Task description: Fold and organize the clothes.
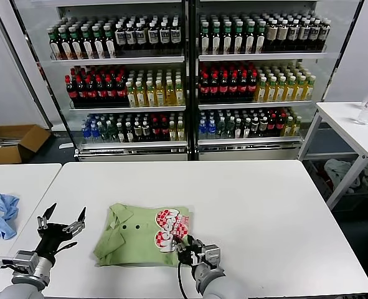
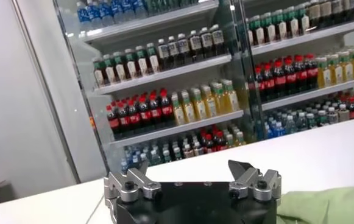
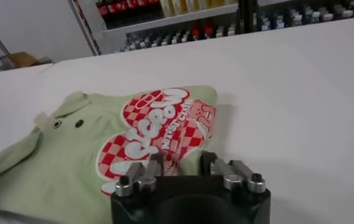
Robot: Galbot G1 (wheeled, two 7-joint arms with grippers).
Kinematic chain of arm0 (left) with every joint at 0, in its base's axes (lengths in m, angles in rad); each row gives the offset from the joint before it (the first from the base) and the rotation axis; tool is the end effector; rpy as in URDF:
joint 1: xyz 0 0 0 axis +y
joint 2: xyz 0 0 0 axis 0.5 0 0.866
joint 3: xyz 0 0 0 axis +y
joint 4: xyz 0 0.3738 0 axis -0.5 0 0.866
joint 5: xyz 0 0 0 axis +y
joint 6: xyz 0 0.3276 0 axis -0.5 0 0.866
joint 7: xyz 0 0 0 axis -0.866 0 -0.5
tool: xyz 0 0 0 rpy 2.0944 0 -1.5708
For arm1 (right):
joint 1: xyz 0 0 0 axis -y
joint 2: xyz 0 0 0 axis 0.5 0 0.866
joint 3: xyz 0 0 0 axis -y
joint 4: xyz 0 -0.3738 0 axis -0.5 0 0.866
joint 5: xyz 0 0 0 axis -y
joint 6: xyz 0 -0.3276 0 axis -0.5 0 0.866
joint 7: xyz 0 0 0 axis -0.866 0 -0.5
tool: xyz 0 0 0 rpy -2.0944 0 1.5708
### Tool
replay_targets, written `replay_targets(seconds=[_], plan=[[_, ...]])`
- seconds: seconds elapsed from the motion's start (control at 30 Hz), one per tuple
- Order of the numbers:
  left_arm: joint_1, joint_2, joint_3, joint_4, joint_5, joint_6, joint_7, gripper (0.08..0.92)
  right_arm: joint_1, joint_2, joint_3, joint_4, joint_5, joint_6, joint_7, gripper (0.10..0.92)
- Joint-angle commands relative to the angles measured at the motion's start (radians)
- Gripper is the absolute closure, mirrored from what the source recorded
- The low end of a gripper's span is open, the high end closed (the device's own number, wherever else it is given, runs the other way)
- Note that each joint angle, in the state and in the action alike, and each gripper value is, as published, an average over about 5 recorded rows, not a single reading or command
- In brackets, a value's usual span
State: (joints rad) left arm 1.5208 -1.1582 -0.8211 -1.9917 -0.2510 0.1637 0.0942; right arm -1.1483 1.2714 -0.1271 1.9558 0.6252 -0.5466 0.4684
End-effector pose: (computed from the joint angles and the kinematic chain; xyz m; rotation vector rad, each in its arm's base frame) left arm 0.1702 0.1765 -0.2947 0.0164 -2.9687 -0.3444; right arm 0.2107 0.1018 -0.3167 0.4992 -2.4994 -0.1614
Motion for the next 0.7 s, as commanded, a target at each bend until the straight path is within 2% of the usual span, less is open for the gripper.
replay_targets(seconds=[0.03, 0.27, 0.37, 0.7], plan=[[0.001, 0.007, -0.022, 0.018, 0.007, -0.019, 0.005, 0.177, 0.032, -0.019, 0.044, 0.044, -0.053, 0.037, -0.050, 0.639], [-0.005, 0.010, -0.012, 0.037, 0.010, -0.037, 0.007, 0.177, 0.034, -0.111, 0.228, 0.120, -0.095, 0.012, -0.065, 0.845], [-0.007, 0.010, -0.005, 0.044, 0.014, -0.062, 0.012, 0.177, -0.003, -0.146, 0.298, 0.133, -0.102, 0.000, -0.065, 0.903], [-0.003, 0.000, 0.018, 0.057, 0.041, -0.167, 0.046, 0.177, -0.312, -0.151, 0.455, 0.207, -0.171, -0.030, -0.027, 0.910]])
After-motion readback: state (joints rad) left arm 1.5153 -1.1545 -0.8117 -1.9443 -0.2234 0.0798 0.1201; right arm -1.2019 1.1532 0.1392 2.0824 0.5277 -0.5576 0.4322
